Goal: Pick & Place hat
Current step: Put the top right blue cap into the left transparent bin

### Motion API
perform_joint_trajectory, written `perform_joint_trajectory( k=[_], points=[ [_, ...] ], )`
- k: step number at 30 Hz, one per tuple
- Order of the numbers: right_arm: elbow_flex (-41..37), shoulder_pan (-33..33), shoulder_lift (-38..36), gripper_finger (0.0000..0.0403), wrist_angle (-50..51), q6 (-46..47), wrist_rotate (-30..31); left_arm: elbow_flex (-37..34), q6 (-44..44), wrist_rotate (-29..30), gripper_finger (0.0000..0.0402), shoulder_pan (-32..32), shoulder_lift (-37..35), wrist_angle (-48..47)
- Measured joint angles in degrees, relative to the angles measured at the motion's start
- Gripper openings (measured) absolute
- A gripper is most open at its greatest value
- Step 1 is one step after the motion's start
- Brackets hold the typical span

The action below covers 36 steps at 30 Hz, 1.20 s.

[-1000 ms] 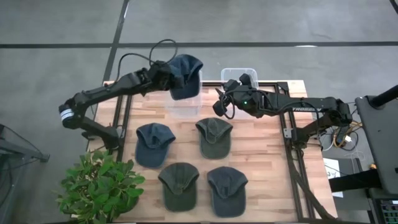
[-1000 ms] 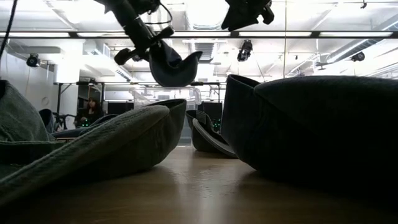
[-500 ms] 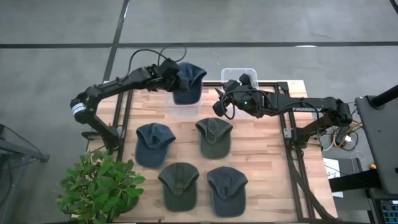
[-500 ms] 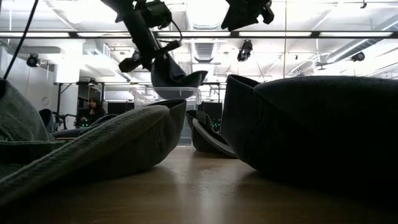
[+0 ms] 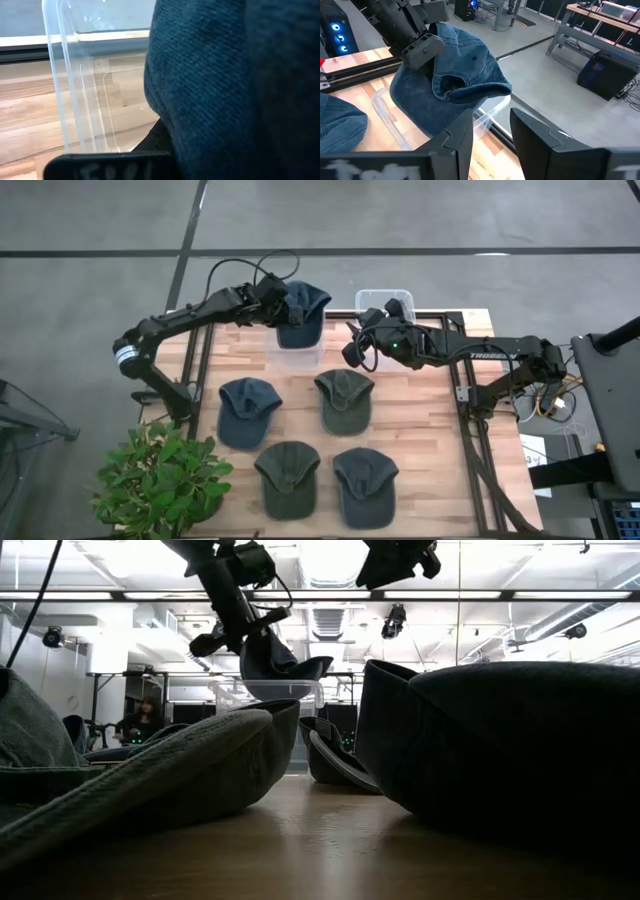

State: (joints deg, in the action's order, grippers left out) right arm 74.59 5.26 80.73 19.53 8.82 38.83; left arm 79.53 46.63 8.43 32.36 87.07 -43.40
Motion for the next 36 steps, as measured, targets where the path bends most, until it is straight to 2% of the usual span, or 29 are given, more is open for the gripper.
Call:
perform_joint_trajectory(
  k=[10, 20, 24, 36],
  points=[
    [0.0, 0.0, 0.0, 0.0122, 0.0, 0.2, 0.0, 0.0, -0.1, 0.2, 0.0012, 0.0, 0.0, 0.0],
    [0.0, 0.0, 0.0, 0.0119, 0.0, 0.2, 0.0, 0.0, -0.2, 0.5, 0.0102, 0.2, -0.1, 0.0],
    [0.0, 0.0, 0.0, 0.0124, 0.0, 0.2, 0.0, 0.0, -0.5, 0.5, 0.0124, 0.2, -0.1, -0.5],
    [0.0, 0.0, 0.0, 0.0112, -0.1, 0.2, 0.0, -0.1, -2.9, 0.4, 0.0131, 0.2, -0.1, -3.1]
  ],
)
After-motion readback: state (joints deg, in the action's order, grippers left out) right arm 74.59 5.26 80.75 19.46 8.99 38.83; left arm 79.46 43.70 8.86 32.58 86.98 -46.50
